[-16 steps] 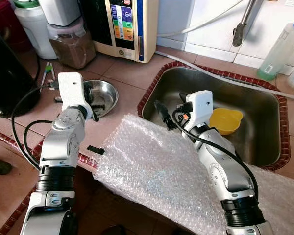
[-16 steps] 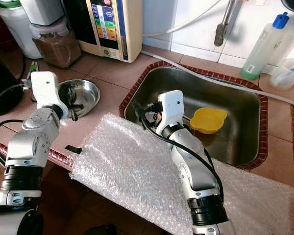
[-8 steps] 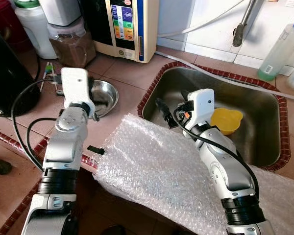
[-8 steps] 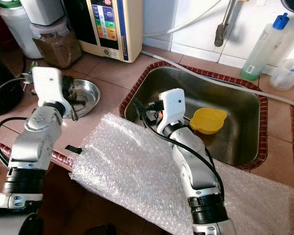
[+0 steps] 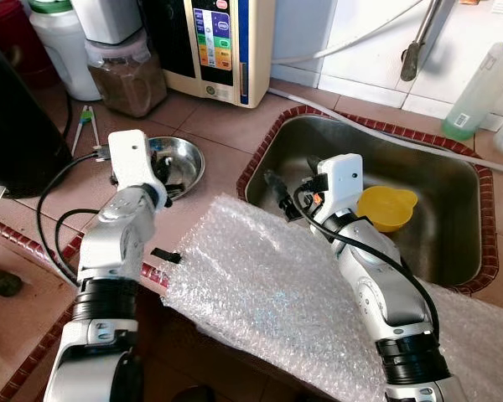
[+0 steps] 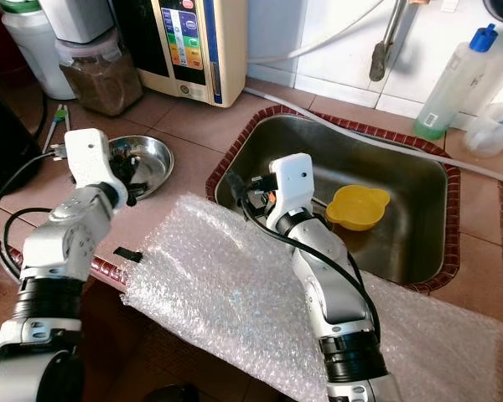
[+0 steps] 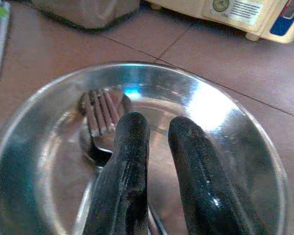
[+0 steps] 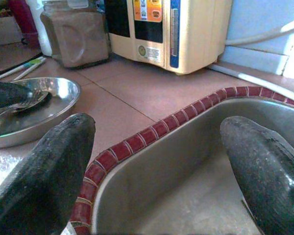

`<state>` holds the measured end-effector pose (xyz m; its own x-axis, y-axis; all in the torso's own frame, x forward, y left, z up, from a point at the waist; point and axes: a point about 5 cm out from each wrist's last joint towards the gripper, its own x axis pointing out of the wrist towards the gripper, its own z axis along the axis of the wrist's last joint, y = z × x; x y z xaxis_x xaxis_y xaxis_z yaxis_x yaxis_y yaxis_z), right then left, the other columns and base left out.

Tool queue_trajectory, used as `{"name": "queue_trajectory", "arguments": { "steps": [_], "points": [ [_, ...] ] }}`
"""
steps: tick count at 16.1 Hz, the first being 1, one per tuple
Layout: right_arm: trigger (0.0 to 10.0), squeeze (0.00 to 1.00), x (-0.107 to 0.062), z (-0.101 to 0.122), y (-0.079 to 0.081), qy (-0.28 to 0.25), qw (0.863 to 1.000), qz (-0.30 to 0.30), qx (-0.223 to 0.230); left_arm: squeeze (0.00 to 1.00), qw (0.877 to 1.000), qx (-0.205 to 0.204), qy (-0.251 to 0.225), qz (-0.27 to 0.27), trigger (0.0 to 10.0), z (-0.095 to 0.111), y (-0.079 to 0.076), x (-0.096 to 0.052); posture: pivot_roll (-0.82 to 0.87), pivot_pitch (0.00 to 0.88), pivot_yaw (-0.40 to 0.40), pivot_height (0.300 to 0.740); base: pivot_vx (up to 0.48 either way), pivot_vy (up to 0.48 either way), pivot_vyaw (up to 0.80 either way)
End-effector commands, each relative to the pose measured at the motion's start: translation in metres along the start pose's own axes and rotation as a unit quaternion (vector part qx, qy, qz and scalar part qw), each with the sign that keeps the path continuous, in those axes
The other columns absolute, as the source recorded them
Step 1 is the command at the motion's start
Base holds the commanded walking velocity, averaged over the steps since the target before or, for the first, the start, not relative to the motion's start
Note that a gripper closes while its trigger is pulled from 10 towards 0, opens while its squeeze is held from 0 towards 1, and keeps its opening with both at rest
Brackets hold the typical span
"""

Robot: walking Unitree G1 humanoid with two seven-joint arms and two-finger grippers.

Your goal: Kitchen organization

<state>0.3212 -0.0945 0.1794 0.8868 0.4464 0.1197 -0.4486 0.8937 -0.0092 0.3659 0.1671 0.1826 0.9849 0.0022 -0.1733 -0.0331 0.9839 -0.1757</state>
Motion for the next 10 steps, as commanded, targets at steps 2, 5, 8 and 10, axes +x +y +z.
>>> {"name": "queue_trajectory", "arguments": {
  "steps": [2,5,8,10],
  "points": [
    [10.0,0.0,0.0024,0.0018,0.0037,-0.006,1.0,0.006,-0.003,1.0,1.0,-0.016,0.02,0.003,10.0,-0.0018,-0.0026,0.0019,0.03,0.108,0.023,0.74,0.0,0.0,0.0],
    [10.0,0.0,0.0023,0.0003,0.0045,-0.006,1.0,0.003,-0.002,1.0,0.999,-0.028,0.039,0.023,10.0,-0.0071,0.0005,0.0031,0.03,0.112,0.028,0.74,0.0,0.0,0.0],
    [10.0,0.0,0.0014,-0.0013,0.0048,-0.004,1.0,0.002,-0.001,1.0,0.998,-0.026,0.039,0.03,10.0,-0.0053,0.0016,0.003,0.03,0.112,0.031,0.74,0.0,0.0,0.0],
    [10.0,0.0,0.0018,-0.0016,0.0045,-0.004,1.0,0.001,-0.001,1.0,0.999,-0.025,0.037,0.03,10.0,-0.0034,0.0005,0.0024,0.03,0.113,0.031,0.74,0.0,0.0,0.0]
  ]
}}
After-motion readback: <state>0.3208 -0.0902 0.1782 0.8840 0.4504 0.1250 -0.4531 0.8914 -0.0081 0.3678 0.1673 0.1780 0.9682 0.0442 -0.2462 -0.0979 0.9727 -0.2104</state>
